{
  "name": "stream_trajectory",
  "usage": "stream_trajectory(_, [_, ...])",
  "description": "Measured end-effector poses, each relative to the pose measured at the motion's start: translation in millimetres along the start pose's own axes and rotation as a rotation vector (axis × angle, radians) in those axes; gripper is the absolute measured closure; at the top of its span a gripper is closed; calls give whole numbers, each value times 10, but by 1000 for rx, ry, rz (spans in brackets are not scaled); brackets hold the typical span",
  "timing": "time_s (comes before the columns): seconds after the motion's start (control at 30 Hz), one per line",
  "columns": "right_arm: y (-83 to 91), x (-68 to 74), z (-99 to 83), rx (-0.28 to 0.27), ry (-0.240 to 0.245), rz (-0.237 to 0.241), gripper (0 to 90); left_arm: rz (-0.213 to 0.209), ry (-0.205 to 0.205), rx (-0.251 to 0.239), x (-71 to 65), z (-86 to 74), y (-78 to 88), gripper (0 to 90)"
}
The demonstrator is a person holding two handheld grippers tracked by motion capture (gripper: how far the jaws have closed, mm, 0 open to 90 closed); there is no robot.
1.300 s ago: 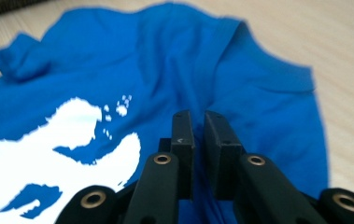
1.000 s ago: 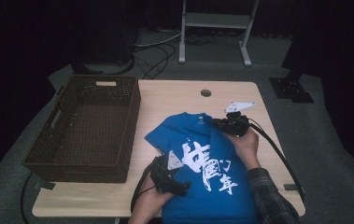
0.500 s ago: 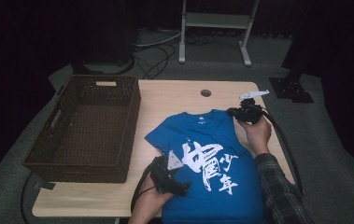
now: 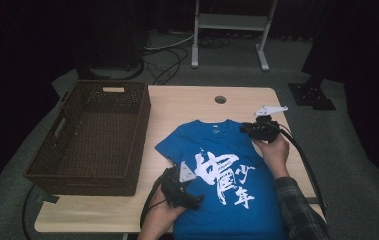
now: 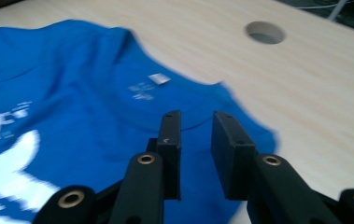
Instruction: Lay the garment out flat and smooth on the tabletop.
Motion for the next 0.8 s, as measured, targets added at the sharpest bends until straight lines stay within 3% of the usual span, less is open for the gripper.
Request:
stream_trajectory(0.07, [39, 145, -56, 5, -1, 24, 732, 0, 3, -2, -2, 1, -1, 24])
stream_trajectory(0.27, [-10, 509, -199, 35, 60, 80, 732, 0, 3, -2, -2, 1, -1, 24])
stream_trajectory(0.43, [-153, 549, -302, 81, 52, 86, 748, -2, 2, -2, -1, 1, -1, 24])
stream_trajectory(0.57, [-160, 519, -305, 75, 67, 59, 865, -2, 1, -2, -1, 1, -1, 24])
stream_trajectory(0.8, [-130, 461, -297, 53, 84, 4, 880, -2, 1, -2, -1, 1, -1, 24])
Point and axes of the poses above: each handheld gripper's, and its own axes: y roughly backward along the jaws, z roughly out of its top, x roughly to its left, the point moved 7 cm from there along -y, roughly forward along the jaws, and after that the axes turned 12 degrees about -z, right-handed, at the moved point
